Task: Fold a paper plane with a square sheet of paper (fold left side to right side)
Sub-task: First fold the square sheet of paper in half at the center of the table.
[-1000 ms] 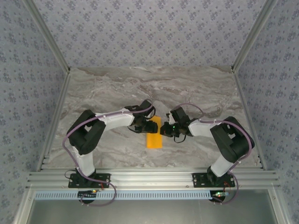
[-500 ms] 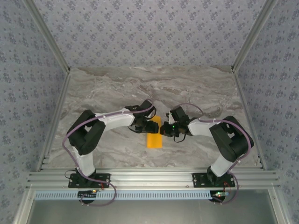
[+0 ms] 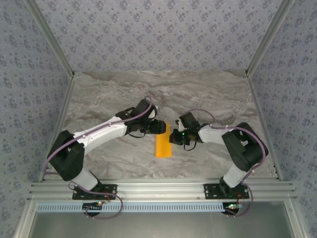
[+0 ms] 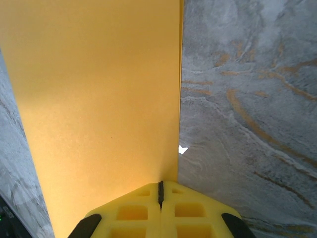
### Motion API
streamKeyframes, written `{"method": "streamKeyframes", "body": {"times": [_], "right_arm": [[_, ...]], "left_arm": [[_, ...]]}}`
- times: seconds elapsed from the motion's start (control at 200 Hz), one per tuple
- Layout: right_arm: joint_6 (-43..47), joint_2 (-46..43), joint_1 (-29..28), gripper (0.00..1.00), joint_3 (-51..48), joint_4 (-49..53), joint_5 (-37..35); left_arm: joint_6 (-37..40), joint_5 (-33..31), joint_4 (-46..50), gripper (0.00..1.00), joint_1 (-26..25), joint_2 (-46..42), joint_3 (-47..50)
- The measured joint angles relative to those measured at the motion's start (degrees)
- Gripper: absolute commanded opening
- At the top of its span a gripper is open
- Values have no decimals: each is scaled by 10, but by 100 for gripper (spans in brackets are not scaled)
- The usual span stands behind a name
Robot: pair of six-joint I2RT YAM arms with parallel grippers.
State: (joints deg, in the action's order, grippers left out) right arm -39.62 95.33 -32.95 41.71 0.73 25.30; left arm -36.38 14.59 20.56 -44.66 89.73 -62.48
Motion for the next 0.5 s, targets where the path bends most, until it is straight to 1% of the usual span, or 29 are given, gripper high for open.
{"method": "streamKeyframes", "body": {"times": [0.11,0.24,0.375,0.5], "right_arm": [[2,2,-1,0,6,8,-1],[2,3,-2,0,9,13,-3],[2,4,-4,0,10,15,-6],[2,5,-4,0,13,20,-7]], "left_arm": [[-11,40,-33,35,0,23,10],[-21,68,-63,32,0,59,16],[-25,86,-83,30,0,90,21],[-25,90,-97,29,0,111,28]]}}
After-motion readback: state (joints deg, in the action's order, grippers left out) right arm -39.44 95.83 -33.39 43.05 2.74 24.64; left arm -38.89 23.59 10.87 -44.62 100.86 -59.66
